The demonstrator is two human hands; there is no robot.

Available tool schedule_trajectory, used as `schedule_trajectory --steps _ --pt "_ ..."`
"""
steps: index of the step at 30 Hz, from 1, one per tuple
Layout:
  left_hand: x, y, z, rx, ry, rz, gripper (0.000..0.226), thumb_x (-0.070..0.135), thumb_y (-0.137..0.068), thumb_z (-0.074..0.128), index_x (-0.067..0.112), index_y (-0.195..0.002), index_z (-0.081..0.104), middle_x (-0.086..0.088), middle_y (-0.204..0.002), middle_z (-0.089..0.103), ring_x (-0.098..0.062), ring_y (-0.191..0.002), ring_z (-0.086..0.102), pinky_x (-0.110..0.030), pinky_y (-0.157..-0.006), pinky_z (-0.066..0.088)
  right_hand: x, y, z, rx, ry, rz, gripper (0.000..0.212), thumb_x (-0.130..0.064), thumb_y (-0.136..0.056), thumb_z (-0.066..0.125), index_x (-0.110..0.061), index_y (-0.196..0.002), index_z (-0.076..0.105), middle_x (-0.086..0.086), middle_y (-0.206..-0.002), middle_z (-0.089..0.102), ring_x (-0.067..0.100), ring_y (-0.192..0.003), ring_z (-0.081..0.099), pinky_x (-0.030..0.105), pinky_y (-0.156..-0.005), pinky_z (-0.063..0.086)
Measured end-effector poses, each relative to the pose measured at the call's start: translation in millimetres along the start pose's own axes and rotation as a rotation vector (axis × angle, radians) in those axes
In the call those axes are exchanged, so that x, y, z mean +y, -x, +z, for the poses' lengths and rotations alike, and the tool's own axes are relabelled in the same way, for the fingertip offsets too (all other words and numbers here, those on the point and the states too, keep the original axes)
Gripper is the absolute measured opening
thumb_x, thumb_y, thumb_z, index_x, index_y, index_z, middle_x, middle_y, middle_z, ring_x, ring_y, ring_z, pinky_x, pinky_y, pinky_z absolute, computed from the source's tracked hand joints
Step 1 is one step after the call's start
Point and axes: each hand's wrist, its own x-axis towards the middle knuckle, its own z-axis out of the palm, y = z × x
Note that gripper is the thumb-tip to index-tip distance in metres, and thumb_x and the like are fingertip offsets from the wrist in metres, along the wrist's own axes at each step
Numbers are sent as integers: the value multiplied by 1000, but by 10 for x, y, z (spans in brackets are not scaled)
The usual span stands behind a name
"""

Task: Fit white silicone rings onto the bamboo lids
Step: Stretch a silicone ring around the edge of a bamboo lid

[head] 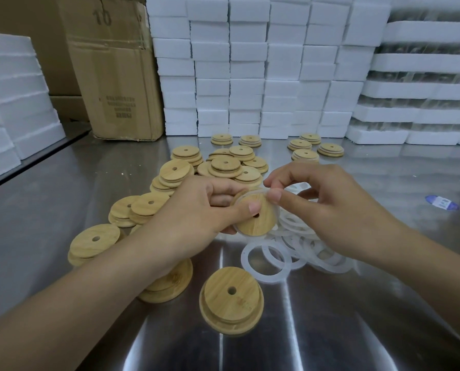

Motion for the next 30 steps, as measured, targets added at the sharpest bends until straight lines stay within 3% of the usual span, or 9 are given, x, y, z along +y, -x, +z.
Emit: schedule_trajectory --steps 6,12,18,23,26,30 --pt "4 -26 -39 -42 -26 10 19 27 -94 80 29 -112 82 1 -98 84 -15 -95 80 -25 -80 64 -5 -26 -64 -15 -86 26 15 -27 -97 70 -20 -85 75 -13 -113 73 5 -111 68 33 -90 56" --pt "34 -20 -69 -81 -54 4 22 30 -94 79 28 -116 81 3 -100 84 -11 -96 79 -21 -80 60 -27 -21 -143 -59 -38 26 12 -30 -96 70 -25 -86 75 -20 -115 71 2 -112 66 29 -93 53" --pt "34 -24 -116 -118 -78 -13 22 30 -92 81 29 -114 82 3 -104 84 -16 -103 78 -24 -84 61 -59 -22 -196 -163 13 53 16 -38 -95 68 -29 -83 75 -24 -118 70 4 -113 65 44 -104 51" --pt "21 -17 -99 -133 -64 -12 22 30 -93 80 29 -116 81 2 -103 84 -15 -100 79 -22 -81 60 -58 -18 -164 -163 -14 79 17 -39 -94 70 -28 -83 76 -19 -115 70 22 -105 69 54 -99 53" --pt "17 -18 -89 -130 -67 0 20 30 -92 81 32 -112 82 4 -102 84 -11 -97 79 -22 -80 60 -45 -21 -198 -159 71 54 15 -40 -95 67 -31 -84 74 -21 -114 70 6 -111 65 44 -100 52" --pt "5 -31 -88 -145 -68 7 18 26 -92 81 31 -110 83 3 -101 84 -10 -98 80 -19 -80 61 -19 -26 -236 -180 187 3 16 -44 -94 62 -32 -88 70 -22 -115 68 -5 -115 60 13 -95 42"
